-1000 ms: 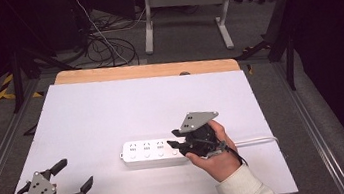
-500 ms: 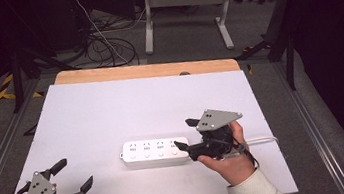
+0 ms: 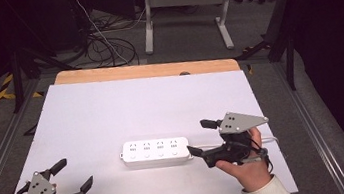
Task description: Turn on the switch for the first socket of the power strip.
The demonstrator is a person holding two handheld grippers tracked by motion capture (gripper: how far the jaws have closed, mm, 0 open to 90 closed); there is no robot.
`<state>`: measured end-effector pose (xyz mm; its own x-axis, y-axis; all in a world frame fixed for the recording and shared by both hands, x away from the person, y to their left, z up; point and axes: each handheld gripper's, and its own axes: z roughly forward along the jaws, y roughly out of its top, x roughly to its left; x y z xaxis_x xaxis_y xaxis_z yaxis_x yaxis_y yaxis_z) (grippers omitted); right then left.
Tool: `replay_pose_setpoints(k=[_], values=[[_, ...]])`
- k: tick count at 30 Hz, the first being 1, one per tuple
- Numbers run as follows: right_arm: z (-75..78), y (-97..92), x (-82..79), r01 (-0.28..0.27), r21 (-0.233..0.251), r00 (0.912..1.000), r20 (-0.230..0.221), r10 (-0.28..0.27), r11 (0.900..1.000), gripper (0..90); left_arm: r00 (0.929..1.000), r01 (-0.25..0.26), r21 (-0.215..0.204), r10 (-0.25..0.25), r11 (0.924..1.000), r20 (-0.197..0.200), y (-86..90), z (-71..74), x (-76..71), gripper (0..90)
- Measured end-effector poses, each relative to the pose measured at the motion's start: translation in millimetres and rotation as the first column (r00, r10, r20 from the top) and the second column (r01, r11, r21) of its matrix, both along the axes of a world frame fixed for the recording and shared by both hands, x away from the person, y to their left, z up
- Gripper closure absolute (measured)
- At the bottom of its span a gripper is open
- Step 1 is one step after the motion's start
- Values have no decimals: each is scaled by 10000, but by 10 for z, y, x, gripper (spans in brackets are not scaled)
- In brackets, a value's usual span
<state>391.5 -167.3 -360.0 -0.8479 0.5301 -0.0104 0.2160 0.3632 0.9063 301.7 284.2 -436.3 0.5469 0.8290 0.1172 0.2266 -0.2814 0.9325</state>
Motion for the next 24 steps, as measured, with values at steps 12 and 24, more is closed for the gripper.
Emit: replay_pose_setpoints(k=[12,24], values=[[-155,-279,-149,210,-6,9968,772,-209,9998,132,10000,-53,6,53,10000,11,10,2,1,121],[-475,-573,-225,664,367,9971,358,-678,9971,106,10000,-41,-61,41,10000,-9,9,2,2,120]])
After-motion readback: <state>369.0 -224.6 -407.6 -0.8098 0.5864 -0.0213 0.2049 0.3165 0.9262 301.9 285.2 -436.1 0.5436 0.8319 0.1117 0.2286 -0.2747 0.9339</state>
